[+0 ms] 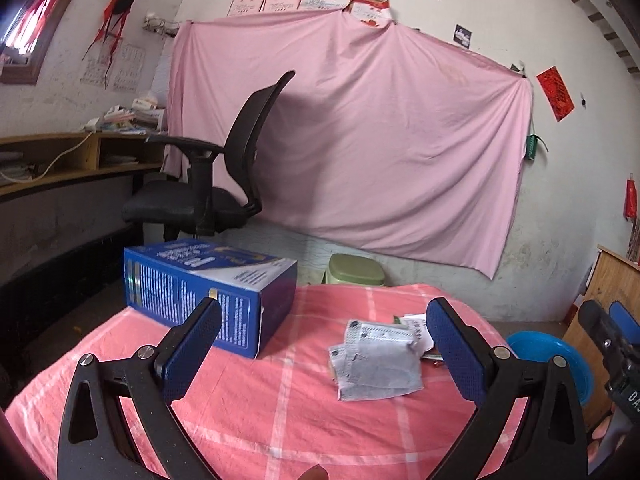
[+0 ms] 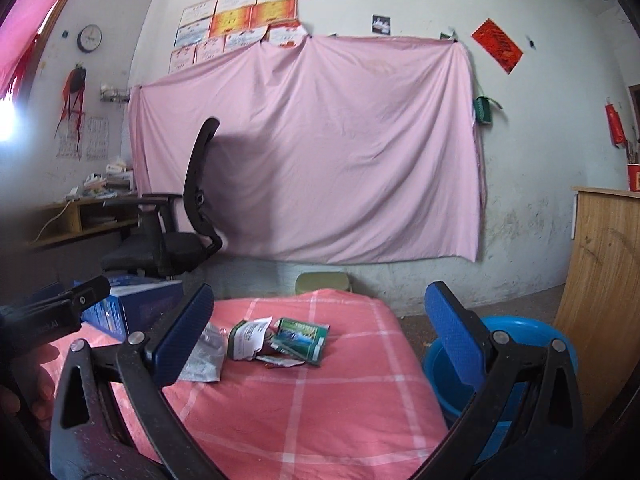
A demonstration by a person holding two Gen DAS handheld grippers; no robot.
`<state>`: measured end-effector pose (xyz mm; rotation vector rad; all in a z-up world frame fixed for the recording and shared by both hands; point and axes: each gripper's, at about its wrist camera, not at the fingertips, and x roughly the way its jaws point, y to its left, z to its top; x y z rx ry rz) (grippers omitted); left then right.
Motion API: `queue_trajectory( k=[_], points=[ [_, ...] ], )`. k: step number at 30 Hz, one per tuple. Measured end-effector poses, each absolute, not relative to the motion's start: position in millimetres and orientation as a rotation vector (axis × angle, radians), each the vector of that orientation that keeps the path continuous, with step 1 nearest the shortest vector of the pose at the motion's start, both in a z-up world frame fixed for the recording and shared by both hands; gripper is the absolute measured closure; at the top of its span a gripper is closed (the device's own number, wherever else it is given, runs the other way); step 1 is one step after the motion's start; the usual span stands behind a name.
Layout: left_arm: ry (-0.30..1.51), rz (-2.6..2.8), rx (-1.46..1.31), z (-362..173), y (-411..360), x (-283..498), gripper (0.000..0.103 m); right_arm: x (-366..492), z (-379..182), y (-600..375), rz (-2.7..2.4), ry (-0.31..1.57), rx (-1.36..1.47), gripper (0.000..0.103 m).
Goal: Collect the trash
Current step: 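Bring both tools back over the table, then grasp the grey face mask with the left tool while the right tool grasps the white strip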
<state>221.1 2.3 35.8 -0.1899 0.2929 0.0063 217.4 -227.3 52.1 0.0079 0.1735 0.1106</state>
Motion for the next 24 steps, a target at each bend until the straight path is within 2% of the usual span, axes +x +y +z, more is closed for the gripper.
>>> queue_trajectory(
  k=[15,16,17,18,21,23,24],
  points=[
    [0.544,-0.098,-0.255,0.0,13.8,268.6,0.004,296.9,5.9,-220.3,0.203,0.526,-0.023,0.0],
    [0.555,-0.108,-0.258,-0.9,13.1,270.3,0.004,299.6,3.7,-218.8,0.208,0.542,-0.027,0.005],
    [0.571,-0.119,-0.261,-2.9,12.8,272.8,0.004,304.3,-0.7,-217.1,0.222,0.569,-0.034,0.015],
    [0.586,-0.13,-0.263,-3.3,11.7,274.7,0.004,307.8,-4.0,-214.7,0.232,0.59,-0.04,0.021],
    [0.623,-0.176,-0.286,-7.8,12.8,280.9,0.011,313.8,-9.3,-211.0,0.255,0.633,-0.05,0.031],
    [0.64,-0.195,-0.304,-10.8,14.6,284.3,0.023,316.8,-10.0,-209.9,0.265,0.644,-0.056,0.036],
    [0.653,-0.205,-0.318,-12.8,15.4,286.8,0.025,318.5,-11.3,-209.3,0.27,0.653,-0.058,0.038]
  ],
)
